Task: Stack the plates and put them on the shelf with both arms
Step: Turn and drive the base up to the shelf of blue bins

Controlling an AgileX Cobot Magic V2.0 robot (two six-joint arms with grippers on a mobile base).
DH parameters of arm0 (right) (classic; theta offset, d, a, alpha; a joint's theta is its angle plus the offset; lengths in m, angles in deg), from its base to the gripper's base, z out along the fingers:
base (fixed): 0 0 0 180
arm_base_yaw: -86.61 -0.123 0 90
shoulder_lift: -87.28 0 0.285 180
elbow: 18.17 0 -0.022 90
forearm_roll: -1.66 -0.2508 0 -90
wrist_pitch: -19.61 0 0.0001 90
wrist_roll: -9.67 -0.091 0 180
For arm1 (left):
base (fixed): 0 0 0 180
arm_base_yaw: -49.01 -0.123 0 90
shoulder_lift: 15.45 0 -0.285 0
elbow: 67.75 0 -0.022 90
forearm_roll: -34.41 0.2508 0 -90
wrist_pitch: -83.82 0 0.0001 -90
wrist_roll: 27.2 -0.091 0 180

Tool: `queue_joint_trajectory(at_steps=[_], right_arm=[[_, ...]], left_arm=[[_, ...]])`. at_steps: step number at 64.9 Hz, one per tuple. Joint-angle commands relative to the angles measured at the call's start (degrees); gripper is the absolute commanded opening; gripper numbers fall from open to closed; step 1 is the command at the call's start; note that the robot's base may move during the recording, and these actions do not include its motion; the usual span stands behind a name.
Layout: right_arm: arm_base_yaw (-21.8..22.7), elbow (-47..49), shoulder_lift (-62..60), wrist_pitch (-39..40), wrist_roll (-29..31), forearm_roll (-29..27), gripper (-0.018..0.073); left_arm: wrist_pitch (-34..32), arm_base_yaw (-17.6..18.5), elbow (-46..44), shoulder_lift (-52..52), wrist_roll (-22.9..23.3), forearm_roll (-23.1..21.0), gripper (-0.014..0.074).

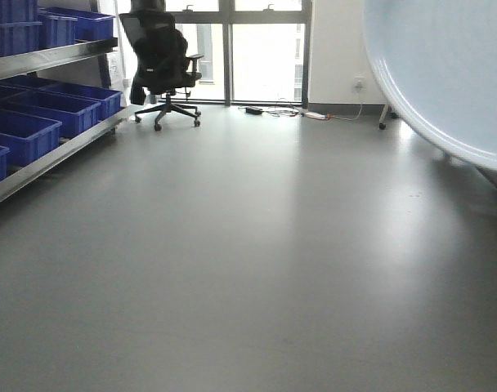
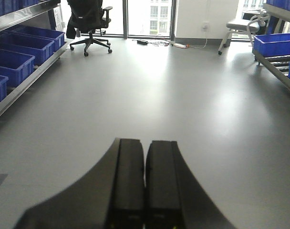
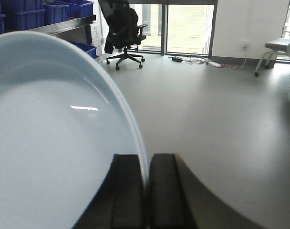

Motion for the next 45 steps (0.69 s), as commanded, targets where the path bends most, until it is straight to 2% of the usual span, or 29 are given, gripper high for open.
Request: queue_joint_trajectory(at_steps=[1,45], right_arm=[[0.11,1.71,0.16,6.09,-0.2,0.21,0.0056],[0.11,1.71,0.16,6.09,-0.2,0.21,0.0056]], left_arm=[[-4.59,-0.08,-1.74,0.29,-0.1,-0.16,0.0082],[-4.59,-0.08,-1.74,0.29,-0.1,-0.16,0.0082]])
